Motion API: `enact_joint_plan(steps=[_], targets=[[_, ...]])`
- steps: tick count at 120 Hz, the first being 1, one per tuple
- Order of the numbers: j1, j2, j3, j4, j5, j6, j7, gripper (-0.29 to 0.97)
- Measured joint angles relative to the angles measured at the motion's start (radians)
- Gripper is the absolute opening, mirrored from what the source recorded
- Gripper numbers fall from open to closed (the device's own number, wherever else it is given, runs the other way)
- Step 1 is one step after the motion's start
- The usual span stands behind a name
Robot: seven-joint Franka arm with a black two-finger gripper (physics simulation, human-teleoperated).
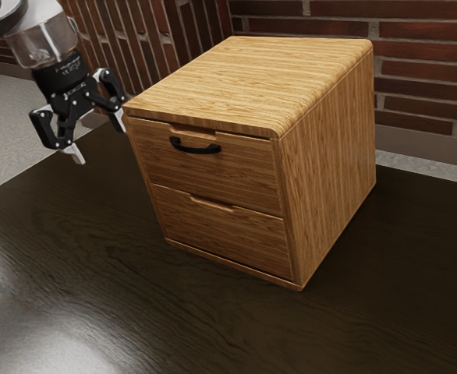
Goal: Pull the drawer handle with one arm to open the drawer
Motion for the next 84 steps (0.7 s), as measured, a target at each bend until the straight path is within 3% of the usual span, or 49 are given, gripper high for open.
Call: enact_joint_plan(steps=[28,56,84], targets=[[-0.029,-0.002,0.0,0.006,-0.001,0.001,-0.061,0.65],[-0.019,-0.125,-0.058,0.067,0.013,-0.003,-0.127,0.65],[-0.081,-0.159,-0.08,-0.031,0.001,0.152,-0.192,0.65]])
